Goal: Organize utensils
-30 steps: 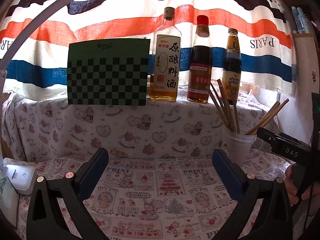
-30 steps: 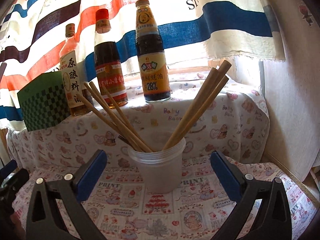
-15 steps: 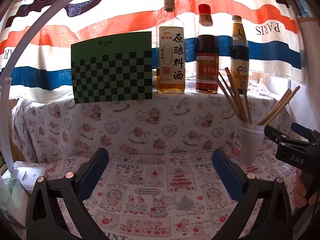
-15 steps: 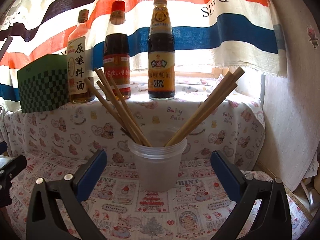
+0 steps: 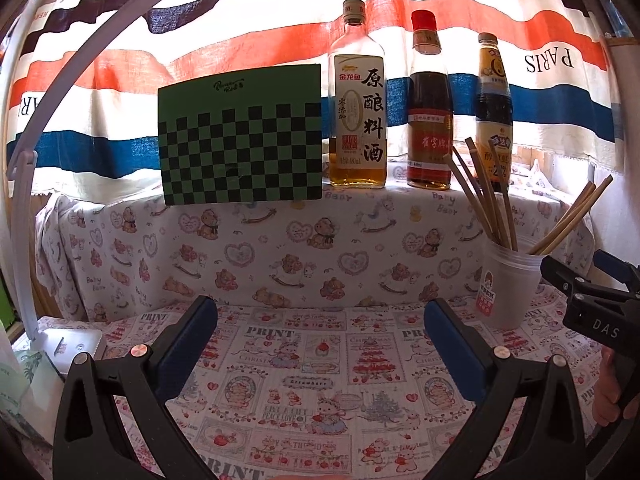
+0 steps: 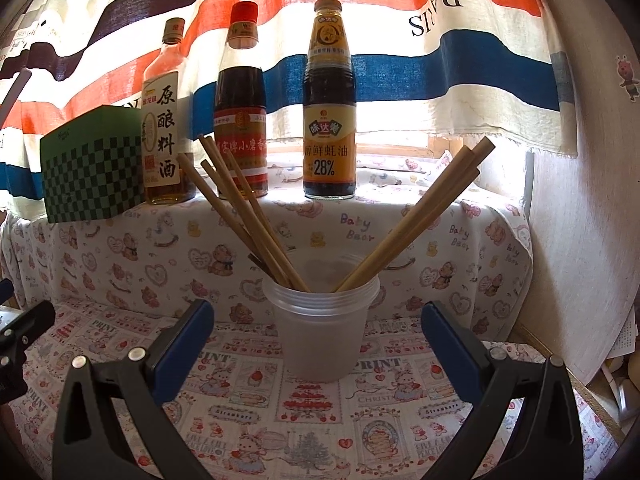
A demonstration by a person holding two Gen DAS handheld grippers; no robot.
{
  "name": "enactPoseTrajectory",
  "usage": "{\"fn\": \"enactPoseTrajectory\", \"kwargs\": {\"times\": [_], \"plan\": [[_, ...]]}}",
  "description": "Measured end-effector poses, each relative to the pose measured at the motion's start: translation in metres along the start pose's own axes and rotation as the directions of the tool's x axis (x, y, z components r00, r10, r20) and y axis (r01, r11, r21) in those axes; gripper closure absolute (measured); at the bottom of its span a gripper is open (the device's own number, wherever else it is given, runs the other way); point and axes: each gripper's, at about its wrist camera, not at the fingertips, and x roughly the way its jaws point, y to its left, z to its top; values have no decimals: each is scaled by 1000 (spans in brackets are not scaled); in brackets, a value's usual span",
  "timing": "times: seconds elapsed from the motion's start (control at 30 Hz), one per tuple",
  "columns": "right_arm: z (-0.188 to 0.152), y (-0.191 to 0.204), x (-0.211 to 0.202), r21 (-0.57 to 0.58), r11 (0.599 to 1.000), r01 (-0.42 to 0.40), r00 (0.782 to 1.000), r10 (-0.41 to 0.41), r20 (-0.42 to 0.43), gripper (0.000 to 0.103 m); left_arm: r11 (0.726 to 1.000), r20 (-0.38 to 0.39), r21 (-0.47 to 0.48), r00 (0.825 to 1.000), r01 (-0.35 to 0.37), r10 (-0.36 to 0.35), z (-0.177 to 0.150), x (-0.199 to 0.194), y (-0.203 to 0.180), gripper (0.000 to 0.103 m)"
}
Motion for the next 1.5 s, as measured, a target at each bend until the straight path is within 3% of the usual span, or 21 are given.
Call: {"fn": "enactPoseTrajectory", "kwargs": {"times": [1.5], "plan": [[-1,1,1,-6,1000,8,1000,-8,0,0,1000,2,5,1000,-5,5,0,-2,-1,0]]}}
